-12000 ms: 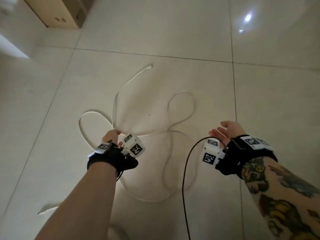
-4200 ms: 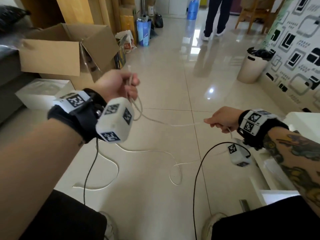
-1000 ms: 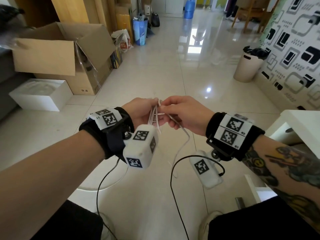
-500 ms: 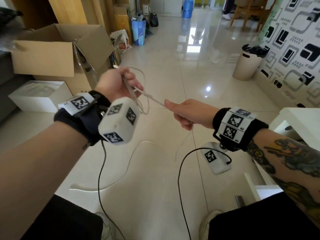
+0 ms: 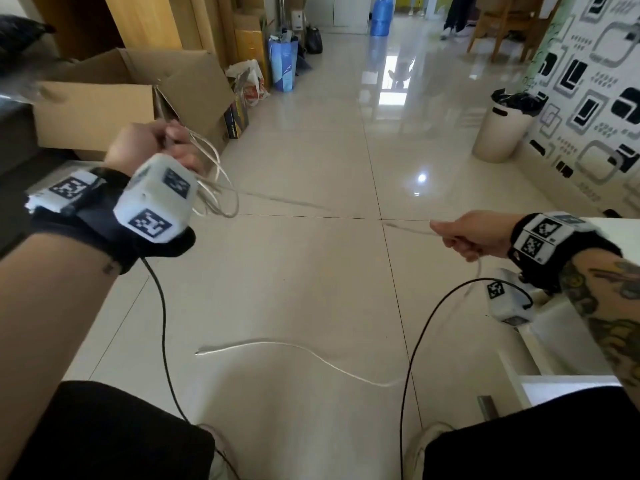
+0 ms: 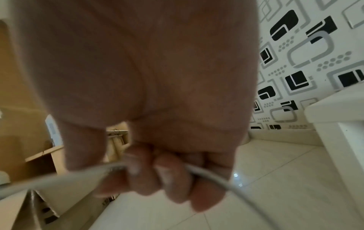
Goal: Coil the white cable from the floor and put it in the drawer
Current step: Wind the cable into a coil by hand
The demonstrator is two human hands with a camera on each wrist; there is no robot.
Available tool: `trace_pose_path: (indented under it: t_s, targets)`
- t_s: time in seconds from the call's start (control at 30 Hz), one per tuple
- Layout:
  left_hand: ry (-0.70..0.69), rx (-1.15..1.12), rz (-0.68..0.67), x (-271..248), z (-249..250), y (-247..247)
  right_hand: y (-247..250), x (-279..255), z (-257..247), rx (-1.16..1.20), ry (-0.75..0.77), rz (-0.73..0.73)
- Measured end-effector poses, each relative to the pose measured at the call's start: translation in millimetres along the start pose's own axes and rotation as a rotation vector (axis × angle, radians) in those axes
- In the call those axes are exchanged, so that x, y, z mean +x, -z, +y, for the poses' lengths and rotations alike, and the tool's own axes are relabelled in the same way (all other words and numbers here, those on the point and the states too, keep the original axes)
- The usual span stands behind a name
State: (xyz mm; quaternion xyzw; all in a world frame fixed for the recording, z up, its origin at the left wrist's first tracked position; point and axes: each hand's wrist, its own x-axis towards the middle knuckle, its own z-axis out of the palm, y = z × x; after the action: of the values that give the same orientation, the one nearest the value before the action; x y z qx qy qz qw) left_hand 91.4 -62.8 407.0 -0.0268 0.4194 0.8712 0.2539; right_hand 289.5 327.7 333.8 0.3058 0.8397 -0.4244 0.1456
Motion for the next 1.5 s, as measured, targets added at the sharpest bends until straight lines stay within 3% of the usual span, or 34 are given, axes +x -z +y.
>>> trace_pose_path:
  t_s: [0.1,0.2,0.33,0.47,0.6,0.77,1.0,1.13,1.23,1.37,1.5]
  targets:
    - [0.068,0.206,-0.076,-10.3,-26.0,-25.4,-0.7,1.4,-8.1,-0.066,-0.079,0.044]
    - [0.068,0.430,-0.064,-8.2,-54.4,-48.8,-6.2,-0.8,-31.3,0.056,-0.042,0.108]
    - [0.140,0.583,-0.096,-14.4,-97.1,-70.9,-24.3,-9.9,-61.4,0.278,0.022,0.048]
    - [0.213,0.661,-0.146,-22.9,-119.5,-79.6,-47.5,-16.2,-80.1,0.245,0.044,0.021]
    - [0.210,0.642,-0.177,-27.9,-129.2,-84.1,-61.4,-17.9,-81.5,0.049,0.041,0.076]
    - [0.136,0.530,-0.064,-20.7,-117.5,-76.7,-44.6,-17.3,-69.9,-0.076,0.043,0.120]
    - [0.024,0.405,0.124,-1.5,-83.5,-54.2,-11.3,1.2,-34.5,-0.463,-0.052,0.377]
    - [-0.028,0.324,0.113,-1.5,-72.6,-50.1,-0.7,4.0,-16.8,-0.539,-0.101,0.497]
    - [-0.008,0.351,-0.022,-9.9,-76.8,-57.4,0.1,3.5,-13.7,-0.581,-0.076,0.531]
    - [-0.015,0.574,-0.342,-34.1,-89.6,-74.7,-8.3,4.5,-22.6,-0.569,-0.031,0.587]
    - [0.213,0.815,-0.738,-56.8,-112.4,-87.7,-19.8,7.5,-37.6,-0.495,0.005,0.590]
